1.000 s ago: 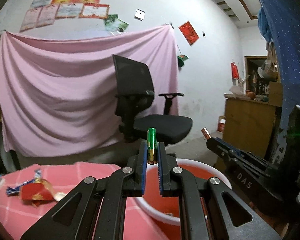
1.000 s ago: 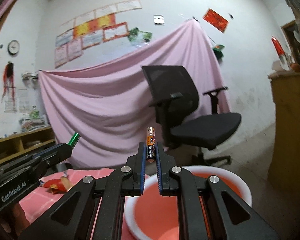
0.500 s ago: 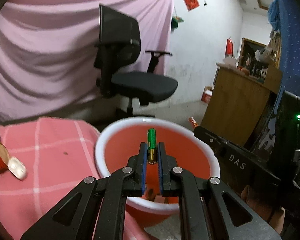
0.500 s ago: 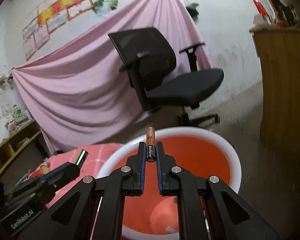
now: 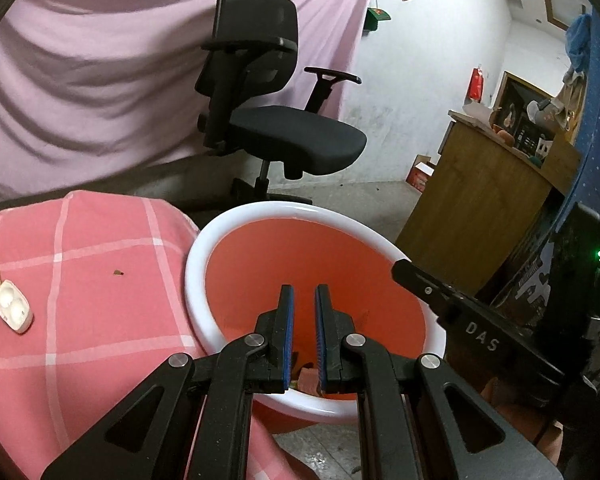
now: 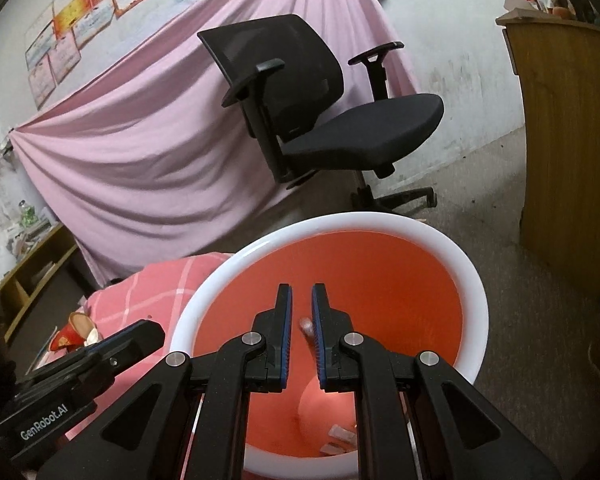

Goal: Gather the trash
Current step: 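Bring both tools back over the table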

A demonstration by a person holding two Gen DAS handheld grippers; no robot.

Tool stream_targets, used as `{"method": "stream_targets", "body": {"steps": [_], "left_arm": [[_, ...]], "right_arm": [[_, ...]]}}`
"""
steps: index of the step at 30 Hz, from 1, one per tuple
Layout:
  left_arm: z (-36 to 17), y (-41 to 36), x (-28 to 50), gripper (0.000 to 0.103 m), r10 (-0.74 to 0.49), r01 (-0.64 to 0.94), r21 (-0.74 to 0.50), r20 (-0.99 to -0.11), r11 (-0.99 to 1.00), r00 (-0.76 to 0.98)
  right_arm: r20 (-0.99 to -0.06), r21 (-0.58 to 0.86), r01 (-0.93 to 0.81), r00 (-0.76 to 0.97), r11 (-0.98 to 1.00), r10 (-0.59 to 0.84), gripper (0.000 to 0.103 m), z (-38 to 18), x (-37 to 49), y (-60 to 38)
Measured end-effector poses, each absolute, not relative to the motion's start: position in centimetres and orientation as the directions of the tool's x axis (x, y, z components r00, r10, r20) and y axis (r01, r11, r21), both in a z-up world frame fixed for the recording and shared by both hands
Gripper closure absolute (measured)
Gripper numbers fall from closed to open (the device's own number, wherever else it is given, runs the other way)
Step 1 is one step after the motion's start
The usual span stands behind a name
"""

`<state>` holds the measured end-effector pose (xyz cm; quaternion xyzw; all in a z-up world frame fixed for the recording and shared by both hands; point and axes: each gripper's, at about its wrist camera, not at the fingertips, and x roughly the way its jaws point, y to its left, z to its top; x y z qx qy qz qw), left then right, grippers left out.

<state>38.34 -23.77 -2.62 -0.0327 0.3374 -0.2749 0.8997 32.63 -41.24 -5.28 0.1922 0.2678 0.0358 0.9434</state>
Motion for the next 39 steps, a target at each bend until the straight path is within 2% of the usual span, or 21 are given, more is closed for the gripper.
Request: {"method": "stream_targets", "body": {"steps": [14,18,20,21,22,26,27,29,30,31,33,35,36,39], "left_arm": [[-1.4,-20.0,37.7,0.095,-0.466,0.406,-0.236,-0.553,0.883,0.691],[-0.1,-18.0,36.7,0.095,-0.446,0.383,-0.23,-0.513,0.895,0.734],[0.6,-16.9,36.3,0.093,-0.431,0.369,-0.223,-0.491,0.902,0.757],[0.9,-16.2,35.9,0.092,-0.418,0.358,-0.215,-0.479,0.908,0.772],[1.3,-15.5,35.6,0.091,-0.407,0.349,-0.21,-0.469,0.913,0.784],[2.4,-12.9,34.5,0.091,-0.365,0.311,-0.192,-0.433,0.931,0.824],[2.7,-12.2,34.1,0.087,-0.351,0.299,-0.187,-0.422,0.936,0.836],[3.1,-10.7,33.5,0.073,-0.325,0.274,-0.182,-0.398,0.944,0.858],[3.4,-9.8,33.0,0.065,-0.308,0.257,-0.181,-0.379,0.949,0.873],[3.5,-9.2,32.7,0.064,-0.296,0.245,-0.181,-0.364,0.952,0.883],[3.9,-7.8,32.1,0.064,-0.267,0.219,-0.172,-0.342,0.96,0.901],[4.0,-6.6,31.6,0.055,-0.237,0.192,-0.164,-0.327,0.968,0.915],[4.1,-6.0,31.3,0.045,-0.222,0.177,-0.164,-0.318,0.97,0.922],[4.1,-3.3,30.0,0.039,-0.189,0.143,-0.182,-0.267,0.973,0.945]], "right_arm": [[-0.488,0.353,0.019,0.857,0.935,0.167,0.093,-4.9,32.8,-40.7],[-0.441,0.327,-0.007,0.883,0.945,0.159,0.092,-3.7,32.4,-39.6],[-0.404,0.327,-0.023,0.9,0.945,0.162,0.086,-3.0,32.1,-38.9],[-0.383,0.328,-0.034,0.909,0.944,0.166,0.078,-2.6,32.0,-38.4],[-0.367,0.328,-0.046,0.914,0.944,0.172,0.075,-2.2,31.9,-38.1],[-0.292,0.326,-0.096,0.936,0.941,0.197,0.075,-0.5,31.7,-35.7],[-0.263,0.328,-0.115,0.942,0.938,0.208,0.074,0.0,31.6,-34.9],[-0.222,0.329,-0.143,0.949,0.933,0.224,0.066,0.8,31.5,-33.7],[-0.205,0.33,-0.154,0.951,0.931,0.23,0.053,1.0,31.4,-33.2],[-0.176,0.33,-0.175,0.954,0.928,0.242,0.047,1.3,31.3,-32.4],[-0.149,0.319,-0.196,0.956,0.927,0.253,0.043,1.8,31.3,-31.2],[-0.124,0.302,-0.212,0.958,0.929,0.259,0.029,2.3,31.3,-30.0],[-0.107,0.295,-0.218,0.96,0.93,0.259,0.021,2.5,31.2,-29.4],[-0.06,0.276,-0.242,0.962,0.93,0.268,0.011,3.0,30.6,-28.0]]}}
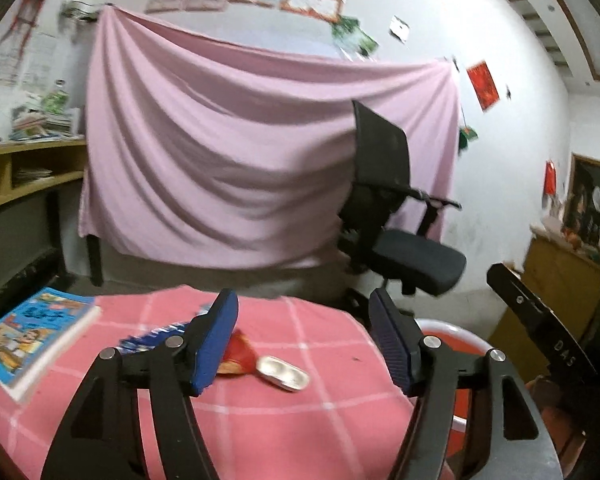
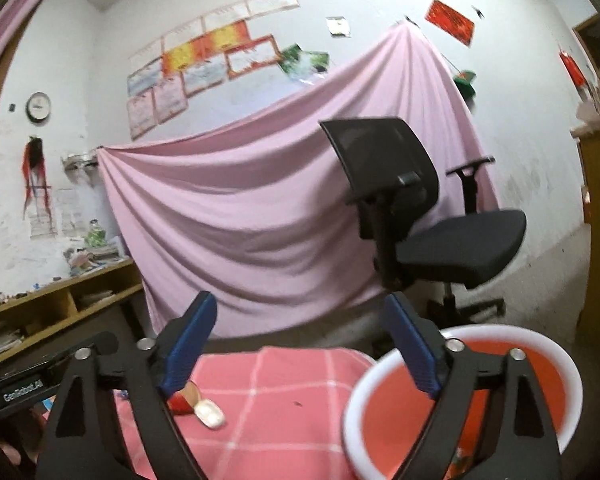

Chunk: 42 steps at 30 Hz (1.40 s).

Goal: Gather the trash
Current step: 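Bring both tools back over the table, then grasp the red paper cup with the left tool while the right tool grasps the white earbud case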

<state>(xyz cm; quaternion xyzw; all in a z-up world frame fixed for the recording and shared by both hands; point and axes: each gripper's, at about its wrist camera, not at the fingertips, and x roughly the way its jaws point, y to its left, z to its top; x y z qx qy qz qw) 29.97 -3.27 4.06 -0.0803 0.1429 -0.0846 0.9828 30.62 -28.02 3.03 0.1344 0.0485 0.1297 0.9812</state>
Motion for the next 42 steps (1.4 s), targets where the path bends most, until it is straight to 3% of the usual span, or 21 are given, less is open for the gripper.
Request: {"method": "stream_targets", "body": {"steps": [1,3,4,10,15,20,23,27,30,32,34,39,42], "left_arm": [[4.0,-2.3,29.5,0.028,-0.176,0.129,-0.189,-0.253,0.973,0.951],[3.8,-0.6,28.7,0.006,-0.13,0.086,-0.2,-0.218,0.976,0.967],[3.7,0.1,28.3,0.002,-0.105,0.064,-0.206,-0.196,0.976,0.975],[2.4,4.7,27.1,0.002,-0.001,-0.033,-0.229,-0.147,0.973,0.989],[1.3,7.0,27.6,0.002,0.044,-0.08,-0.228,-0.16,0.97,0.986],[0.2,8.5,28.6,0.002,0.089,-0.124,-0.202,-0.173,0.971,0.981],[-0.7,9.4,29.8,0.002,0.11,-0.153,-0.189,-0.223,0.97,0.969],[-2.5,10.7,31.8,0.003,0.079,-0.157,-0.215,-0.333,0.964,0.94],[-3.0,11.4,32.5,0.003,0.039,-0.144,-0.256,-0.377,0.956,0.925],[-3.1,11.4,32.7,0.006,0.008,-0.124,-0.268,-0.396,0.955,0.918],[-3.3,10.9,33.3,0.012,-0.028,-0.094,-0.265,-0.424,0.96,0.905],[-4.1,8.7,35.0,0.034,-0.12,-0.019,-0.251,-0.525,0.968,0.843],[-4.6,7.9,35.7,0.041,-0.175,0.016,-0.28,-0.553,0.96,0.814]], "right_arm": [[-0.046,0.271,-0.246,0.962,0.931,0.267,0.003,3.2,30.5,-27.5],[-0.015,0.259,-0.251,0.964,0.933,0.264,0.0,3.3,30.0,-26.7],[-0.005,0.249,-0.258,0.964,0.933,0.268,0.0,3.4,29.8,-26.2],[0.023,0.154,-0.298,0.954,0.942,0.298,0.0,3.5,29.6,-23.0],[0.05,0.075,-0.281,0.959,0.957,0.278,0.0,3.3,29.4,-20.9],[0.017,0.027,-0.295,0.956,0.955,0.294,0.0,2.8,30.3,-19.0],[-0.029,-0.004,-0.306,0.952,0.952,0.305,0.0,2.4,31.1,-18.0],[-0.186,0.018,-0.34,0.923,0.94,0.337,0.0,1.4,34.0,-17.0],[-0.343,0.113,-0.357,0.862,0.927,0.374,0.0,0.2,36.7,-17.0],[-0.416,0.131,-0.359,0.826,0.924,0.38,0.006,-0.4,37.7,-16.8],[-0.49,0.105,-0.367,0.789,0.924,0.369,0.018,-1.3,38.4,-16.3],[-0.627,0.089,-0.425,0.679,0.901,0.382,0.031,-3.7,39.1,-14.8],[-0.658,0.08,-0.474,0.636,0.877,0.403,0.036,-4.3,38.9,-13.7]]}}
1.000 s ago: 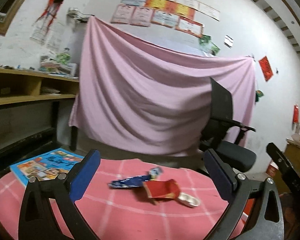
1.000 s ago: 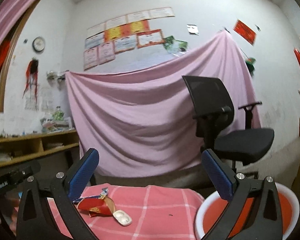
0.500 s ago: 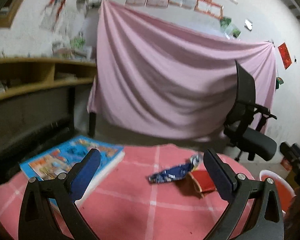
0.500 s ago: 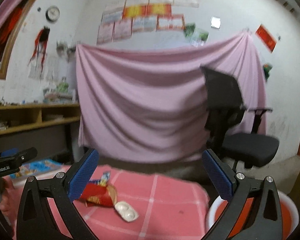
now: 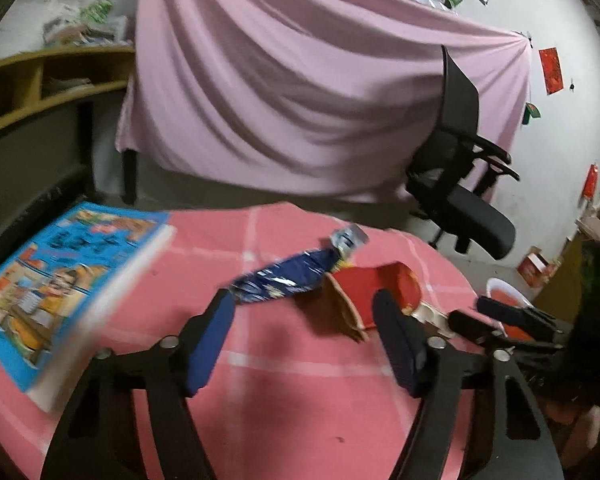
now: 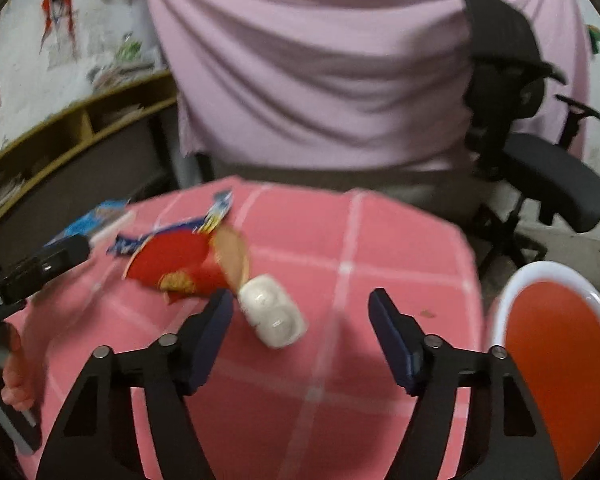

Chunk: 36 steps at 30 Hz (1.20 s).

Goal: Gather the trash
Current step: 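Grasp the red paper cup with the left tool while the right tool grasps the white earbud case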

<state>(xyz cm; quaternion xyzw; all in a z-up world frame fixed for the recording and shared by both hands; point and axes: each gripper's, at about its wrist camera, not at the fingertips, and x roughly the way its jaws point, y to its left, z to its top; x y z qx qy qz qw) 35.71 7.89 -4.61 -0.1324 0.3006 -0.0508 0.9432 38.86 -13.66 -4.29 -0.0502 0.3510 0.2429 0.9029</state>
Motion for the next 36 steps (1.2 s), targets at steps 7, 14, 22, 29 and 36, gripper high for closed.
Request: {"method": "stream_targets", "body": {"steps": [7,14,22,29,36], "left_arm": [[-5.1,6.9,37.8,0.052,-0.278,0.047,-0.374,-0.595,0.926,0.754],[-5.5,6.5,39.4,0.072,-0.344,0.057,-0.434,-0.62,0.899,0.705],[-5.3,6.4,39.5,0.09,-0.362,0.082,-0.433,-0.618,0.897,0.698],[-4.9,5.9,37.5,0.093,-0.365,0.114,-0.42,-0.584,0.9,0.725],[-3.2,3.6,34.6,0.094,-0.288,0.162,-0.28,-0.503,0.946,0.815]], "right_arm": [[-0.708,0.074,-0.51,0.578,0.857,0.405,0.05,-5.4,40.6,-12.8],[-0.734,0.138,-0.511,0.523,0.848,0.434,0.068,-6.1,41.6,-13.5],[-0.736,0.126,-0.507,0.529,0.853,0.422,0.075,-6.3,41.1,-13.7],[-0.681,0.133,-0.464,0.599,0.876,0.421,0.076,-5.3,39.9,-15.1],[-0.534,0.126,-0.449,0.721,0.885,0.442,0.076,-3.1,37.3,-16.6]]}}
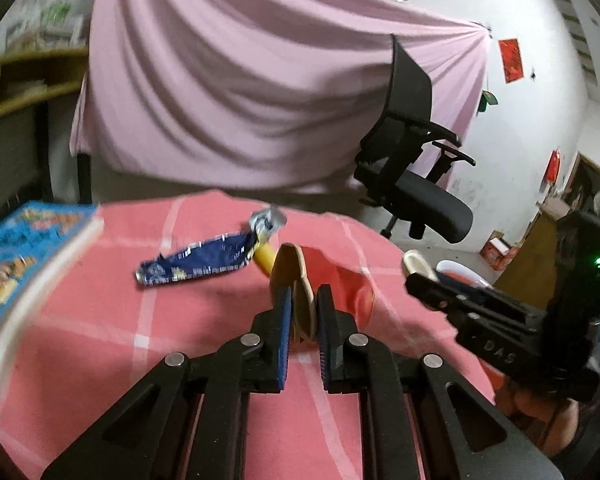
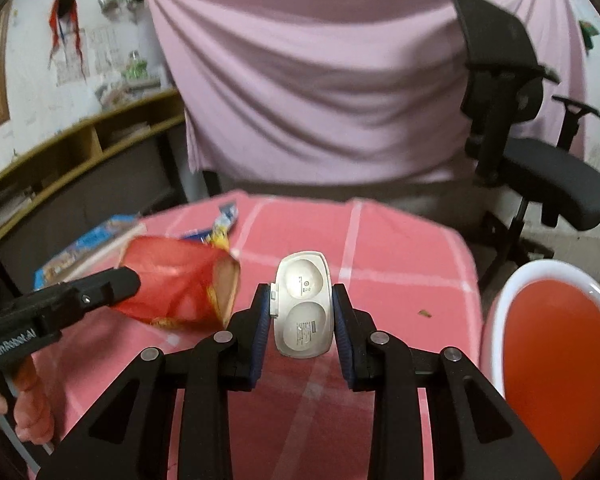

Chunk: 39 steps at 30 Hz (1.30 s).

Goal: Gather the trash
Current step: 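Grasp the red paper cup with the left tool while the right tool grasps the white earbud case, then lift the cup and earbud case and carry both over the bucket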

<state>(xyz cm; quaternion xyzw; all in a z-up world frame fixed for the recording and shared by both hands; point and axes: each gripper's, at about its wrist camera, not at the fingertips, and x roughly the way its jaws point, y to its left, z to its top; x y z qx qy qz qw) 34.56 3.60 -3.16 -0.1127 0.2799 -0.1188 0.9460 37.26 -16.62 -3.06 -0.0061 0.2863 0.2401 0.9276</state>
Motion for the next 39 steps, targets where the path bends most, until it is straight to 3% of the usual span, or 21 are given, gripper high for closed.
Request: {"method": "stream_targets", "body": {"steps": [14,21,31,39], "left_arm": [[-2.0,0.2,29.7,0.094,-0.114,0.102,-0.056,-0.296,0.993,0.948],[-1.5,-1.7,28.5,0.094,-0.078,0.075,-0.024,-0.195,0.997,0.978],[-0.1,-6.6,28.6,0.094,-0.164,0.169,0.018,-0.16,0.985,0.973],[0.7,-12.5,30.0,0.094,-0.269,0.281,0.048,-0.174,0.958,0.947]], "right_arm": [[-0.312,0.102,-0.4,0.857,0.911,0.411,0.076,-0.9,33.5,-18.7],[-0.195,0.173,-0.385,0.889,0.906,0.415,0.076,0.0,31.8,-21.4],[-0.111,0.174,-0.29,0.944,0.941,0.311,0.076,1.0,30.2,-25.3],[-0.109,0.198,-0.185,0.972,0.963,0.209,0.076,0.8,30.0,-30.1]]}}
